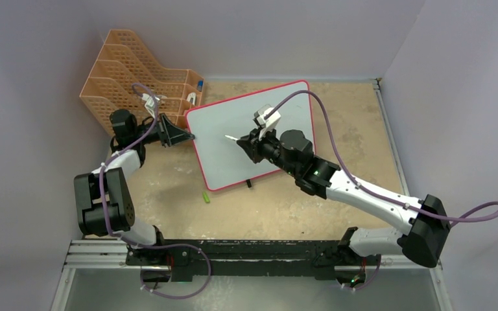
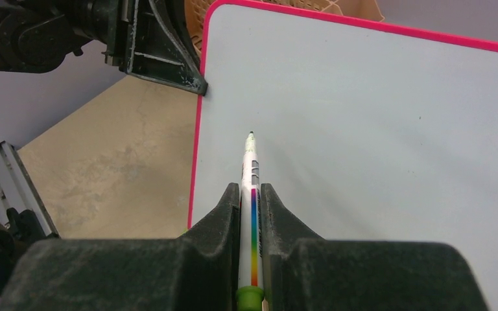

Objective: Write a sentence on the whiteboard

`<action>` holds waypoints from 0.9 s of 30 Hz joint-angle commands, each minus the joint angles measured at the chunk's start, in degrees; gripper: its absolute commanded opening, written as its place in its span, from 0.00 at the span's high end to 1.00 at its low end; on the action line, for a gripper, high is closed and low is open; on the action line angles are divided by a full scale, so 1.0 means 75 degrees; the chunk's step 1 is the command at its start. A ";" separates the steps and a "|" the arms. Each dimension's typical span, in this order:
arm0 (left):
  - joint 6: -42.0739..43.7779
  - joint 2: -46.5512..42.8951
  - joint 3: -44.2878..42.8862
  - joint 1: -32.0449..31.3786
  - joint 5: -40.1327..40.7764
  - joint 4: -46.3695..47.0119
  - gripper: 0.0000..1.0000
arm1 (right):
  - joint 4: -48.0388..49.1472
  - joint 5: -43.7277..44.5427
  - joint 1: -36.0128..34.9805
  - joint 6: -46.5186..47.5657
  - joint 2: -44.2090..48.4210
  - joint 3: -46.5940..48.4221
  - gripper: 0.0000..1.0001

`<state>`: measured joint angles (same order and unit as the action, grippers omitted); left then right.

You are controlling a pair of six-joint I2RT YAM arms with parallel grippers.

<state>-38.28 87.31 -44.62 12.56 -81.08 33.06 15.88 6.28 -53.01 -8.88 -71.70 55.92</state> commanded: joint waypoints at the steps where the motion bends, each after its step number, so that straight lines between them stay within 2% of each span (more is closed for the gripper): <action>1: 0.1025 -0.0238 -0.0276 -0.0199 -0.0018 -0.0586 0.94 | 0.0514 0.0134 -0.0163 0.0139 0.0108 0.0349 1.00; 5: 0.1661 -0.0443 -0.0345 -0.0414 0.0142 -0.1292 1.00 | 0.0575 0.0328 -0.0290 0.0156 0.0203 0.0293 1.00; 9: 0.1872 -0.0568 -0.0345 -0.0498 0.0233 -0.1543 1.00 | 0.0627 0.0588 -0.0462 0.0262 0.0195 0.0290 1.00; 27: 0.1770 -0.0538 -0.0460 -0.0584 0.0525 -0.1812 1.00 | 0.1524 0.1889 -0.1149 0.0832 -0.0636 0.0530 1.00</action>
<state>-26.33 83.96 -45.67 9.17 -78.35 20.91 21.78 16.91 -61.14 -4.29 -76.64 56.90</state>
